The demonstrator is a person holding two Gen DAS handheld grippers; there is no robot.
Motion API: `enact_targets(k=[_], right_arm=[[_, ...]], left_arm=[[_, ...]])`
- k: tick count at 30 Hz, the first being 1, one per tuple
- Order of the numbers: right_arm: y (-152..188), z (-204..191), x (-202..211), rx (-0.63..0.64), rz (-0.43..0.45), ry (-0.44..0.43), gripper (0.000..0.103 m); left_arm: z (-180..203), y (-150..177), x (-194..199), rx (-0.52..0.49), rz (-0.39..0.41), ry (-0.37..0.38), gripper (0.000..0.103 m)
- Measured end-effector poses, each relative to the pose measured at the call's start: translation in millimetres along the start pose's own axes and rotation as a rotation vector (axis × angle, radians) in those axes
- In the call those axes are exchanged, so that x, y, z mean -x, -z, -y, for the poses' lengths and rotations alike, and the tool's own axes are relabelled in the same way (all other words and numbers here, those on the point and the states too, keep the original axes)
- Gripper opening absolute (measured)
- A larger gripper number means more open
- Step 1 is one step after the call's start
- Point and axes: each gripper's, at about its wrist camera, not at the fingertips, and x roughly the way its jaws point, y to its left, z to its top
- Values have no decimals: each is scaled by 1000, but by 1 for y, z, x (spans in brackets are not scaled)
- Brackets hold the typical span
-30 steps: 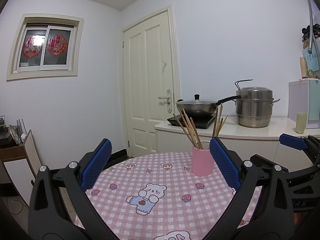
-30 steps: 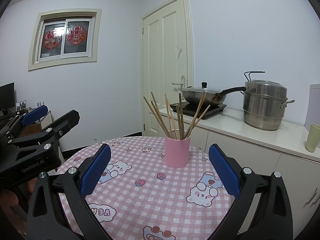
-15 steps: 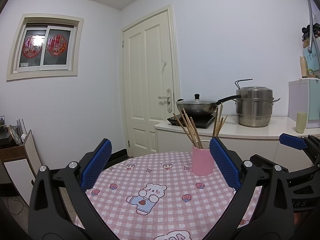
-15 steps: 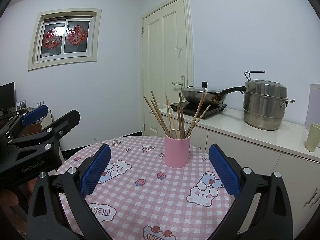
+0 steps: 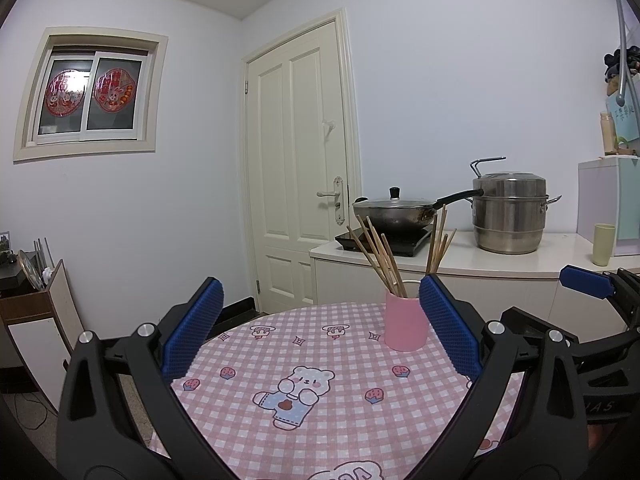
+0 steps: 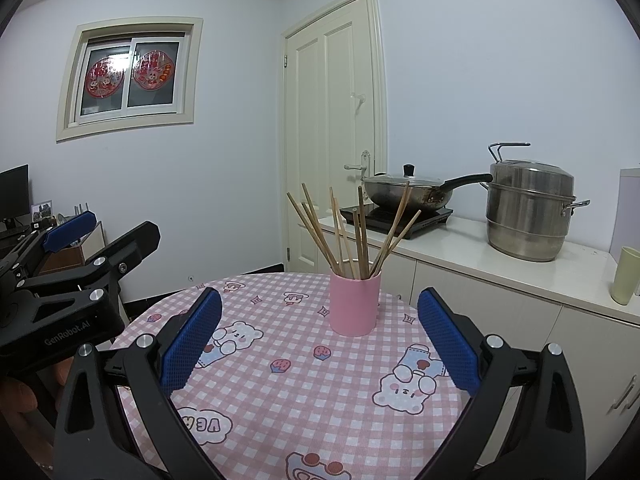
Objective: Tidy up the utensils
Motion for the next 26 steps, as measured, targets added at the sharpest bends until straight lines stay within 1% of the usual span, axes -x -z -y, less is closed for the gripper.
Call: enact_targets(k=[26], right_arm=[[-2, 0, -1, 1, -5, 0, 95]], left_arm=[[-3, -1, -3, 5, -6, -2, 96]])
